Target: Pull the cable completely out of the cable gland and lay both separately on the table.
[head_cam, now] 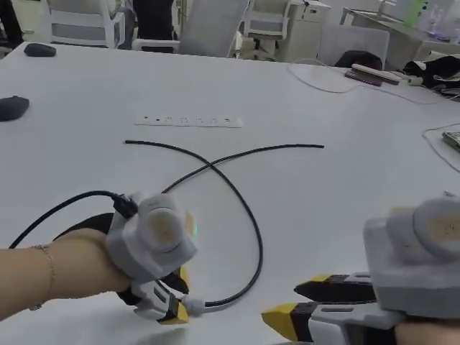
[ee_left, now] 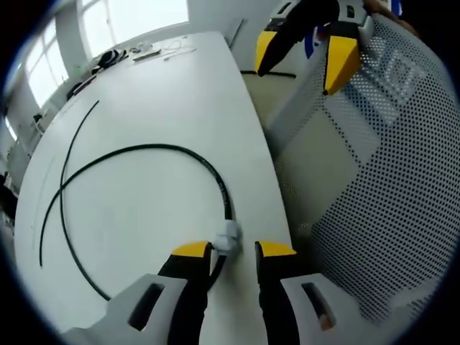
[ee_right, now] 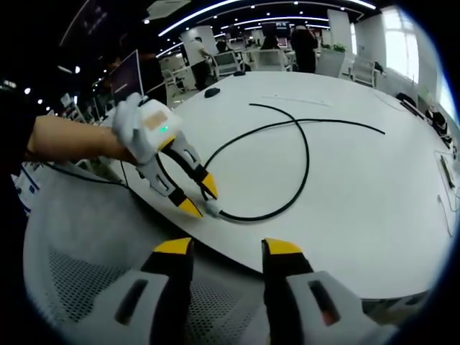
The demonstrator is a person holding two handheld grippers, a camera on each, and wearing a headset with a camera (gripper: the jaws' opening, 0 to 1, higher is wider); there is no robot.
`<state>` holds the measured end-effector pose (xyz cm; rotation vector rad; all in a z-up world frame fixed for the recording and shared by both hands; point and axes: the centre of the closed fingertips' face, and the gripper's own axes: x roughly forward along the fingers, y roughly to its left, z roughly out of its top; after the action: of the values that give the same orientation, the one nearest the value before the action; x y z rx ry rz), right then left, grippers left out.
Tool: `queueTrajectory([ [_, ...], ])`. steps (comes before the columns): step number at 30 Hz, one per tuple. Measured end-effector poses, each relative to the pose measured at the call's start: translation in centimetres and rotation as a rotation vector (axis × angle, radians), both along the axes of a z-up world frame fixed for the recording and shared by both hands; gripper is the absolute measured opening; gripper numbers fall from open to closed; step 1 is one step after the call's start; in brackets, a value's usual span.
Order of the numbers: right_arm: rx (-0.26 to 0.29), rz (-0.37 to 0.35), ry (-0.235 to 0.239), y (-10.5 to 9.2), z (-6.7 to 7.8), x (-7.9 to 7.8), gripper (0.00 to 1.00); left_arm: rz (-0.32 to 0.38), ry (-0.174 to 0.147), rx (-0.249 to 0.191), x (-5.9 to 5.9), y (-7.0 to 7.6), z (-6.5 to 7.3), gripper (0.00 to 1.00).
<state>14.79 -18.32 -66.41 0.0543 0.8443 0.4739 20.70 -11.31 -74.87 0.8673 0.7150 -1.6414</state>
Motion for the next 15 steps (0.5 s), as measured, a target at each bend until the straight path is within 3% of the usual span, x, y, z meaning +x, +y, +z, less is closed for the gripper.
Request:
queueTrajectory([
  [7, -0.001, -0.001, 0.021, -0.1, -0.3, -0.2, 0.38, -0.012, -0.011, 0.017, 0.6, -0.2, -0.8, 0.21],
  [11, 0.005, -0.034, 0.037, -0.4, -0.4, -0.3, 0.37, -0.056, -0.04, 0.027, 0.7, 0.0, -1.6, 0.18],
  [15, 0.001, -0.053, 0.038, -0.7, -0.4, -0.3, 0.37, -0.056, -0.018, 0.019, 0.7, -0.1, -1.4, 0.17],
])
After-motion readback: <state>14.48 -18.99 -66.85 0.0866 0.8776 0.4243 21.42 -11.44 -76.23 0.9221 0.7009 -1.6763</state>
